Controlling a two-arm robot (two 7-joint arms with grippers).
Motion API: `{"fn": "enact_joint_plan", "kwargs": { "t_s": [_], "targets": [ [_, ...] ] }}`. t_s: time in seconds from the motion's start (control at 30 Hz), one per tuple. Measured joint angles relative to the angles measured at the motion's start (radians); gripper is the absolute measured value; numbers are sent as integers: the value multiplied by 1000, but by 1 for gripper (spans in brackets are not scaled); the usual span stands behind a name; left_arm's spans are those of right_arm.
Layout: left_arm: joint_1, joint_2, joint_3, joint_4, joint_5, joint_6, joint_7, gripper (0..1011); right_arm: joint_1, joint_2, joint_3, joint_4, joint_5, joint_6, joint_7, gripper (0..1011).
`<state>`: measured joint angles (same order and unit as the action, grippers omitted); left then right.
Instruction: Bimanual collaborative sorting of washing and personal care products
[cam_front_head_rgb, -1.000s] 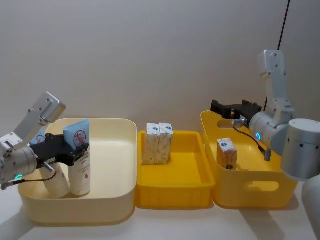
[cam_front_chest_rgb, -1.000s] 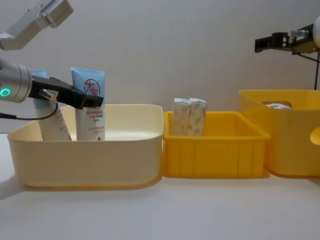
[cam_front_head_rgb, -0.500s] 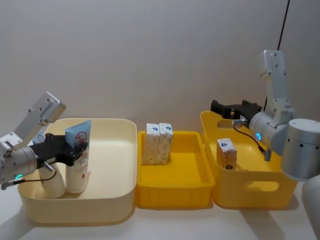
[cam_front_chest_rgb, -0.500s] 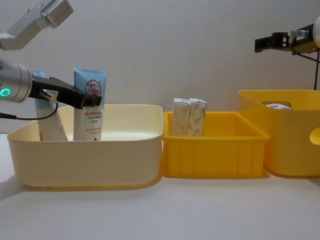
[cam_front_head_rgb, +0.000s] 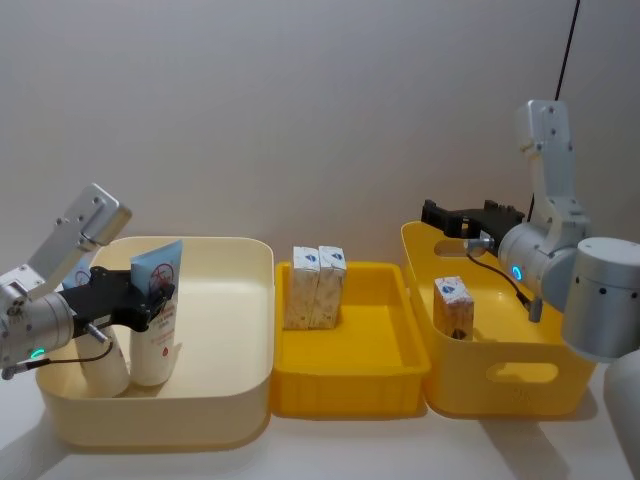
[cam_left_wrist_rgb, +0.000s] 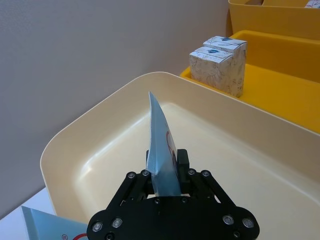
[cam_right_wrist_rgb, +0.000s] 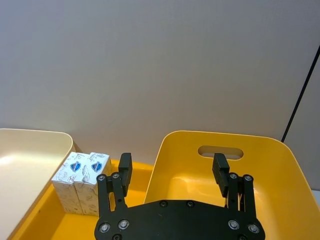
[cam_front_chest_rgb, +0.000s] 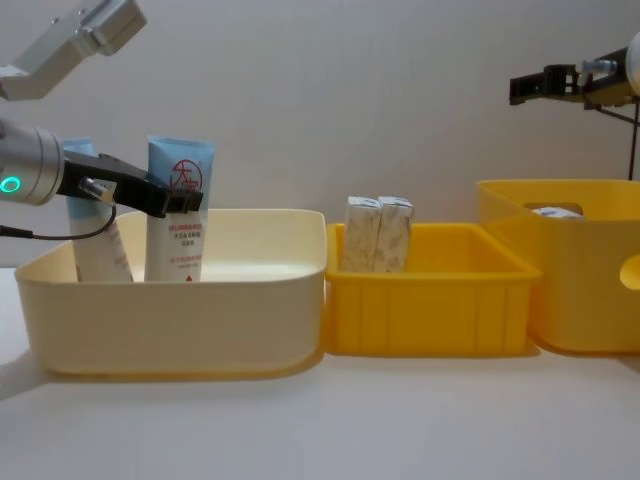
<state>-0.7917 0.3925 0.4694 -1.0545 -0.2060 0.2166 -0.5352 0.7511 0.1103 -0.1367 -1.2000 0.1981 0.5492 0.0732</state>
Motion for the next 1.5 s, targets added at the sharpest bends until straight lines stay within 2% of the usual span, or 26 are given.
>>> {"fn": "enact_joint_plan", "kwargs": {
  "t_s": [0.73,0.97,1.17,1.5],
  "targets": [
    [6,2,-2,-9,6,0,4,236,0,0,0,0,0,0,0,1001],
    [13,5,-7,-19,12,-18,6,235,0,0,0,0,0,0,0,1001],
    [18,5,-16,-25,12,-57,1,235,0,0,0,0,0,0,0,1001],
    [9,2,-17,-25,20,-169,-31,235,0,0,0,0,0,0,0,1001]
  ]
}}
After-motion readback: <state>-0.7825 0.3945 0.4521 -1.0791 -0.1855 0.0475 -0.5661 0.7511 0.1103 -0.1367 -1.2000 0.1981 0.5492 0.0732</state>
